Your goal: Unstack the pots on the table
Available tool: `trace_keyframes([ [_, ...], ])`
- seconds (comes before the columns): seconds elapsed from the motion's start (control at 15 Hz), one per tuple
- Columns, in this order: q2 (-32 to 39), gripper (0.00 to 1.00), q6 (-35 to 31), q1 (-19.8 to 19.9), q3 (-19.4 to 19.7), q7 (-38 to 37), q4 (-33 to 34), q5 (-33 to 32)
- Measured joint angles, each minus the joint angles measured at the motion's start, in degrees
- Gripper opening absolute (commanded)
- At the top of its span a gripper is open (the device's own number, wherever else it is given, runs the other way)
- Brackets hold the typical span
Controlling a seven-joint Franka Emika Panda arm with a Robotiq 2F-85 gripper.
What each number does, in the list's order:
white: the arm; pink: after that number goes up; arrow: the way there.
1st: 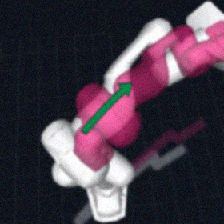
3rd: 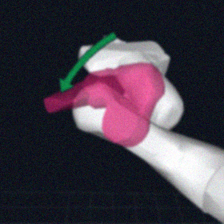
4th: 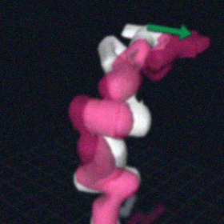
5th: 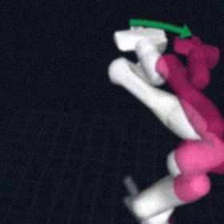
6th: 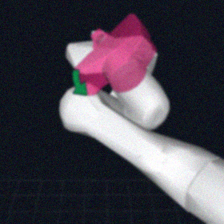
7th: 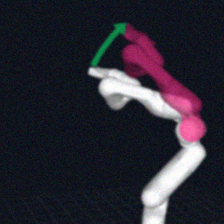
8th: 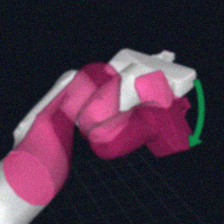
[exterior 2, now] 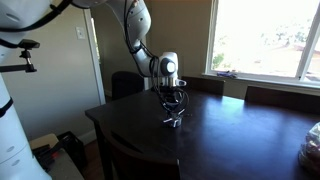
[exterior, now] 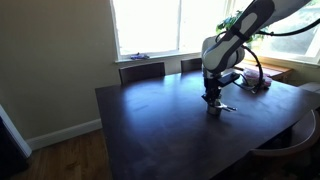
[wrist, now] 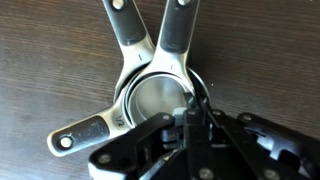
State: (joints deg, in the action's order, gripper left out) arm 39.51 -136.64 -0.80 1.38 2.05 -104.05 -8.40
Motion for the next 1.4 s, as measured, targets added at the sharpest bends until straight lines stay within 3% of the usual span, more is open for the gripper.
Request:
trace_keyframes([
  [1.4,-5.5,0.05,-0.3,-1.3,-0.7,0.2,-0.2,0.0],
])
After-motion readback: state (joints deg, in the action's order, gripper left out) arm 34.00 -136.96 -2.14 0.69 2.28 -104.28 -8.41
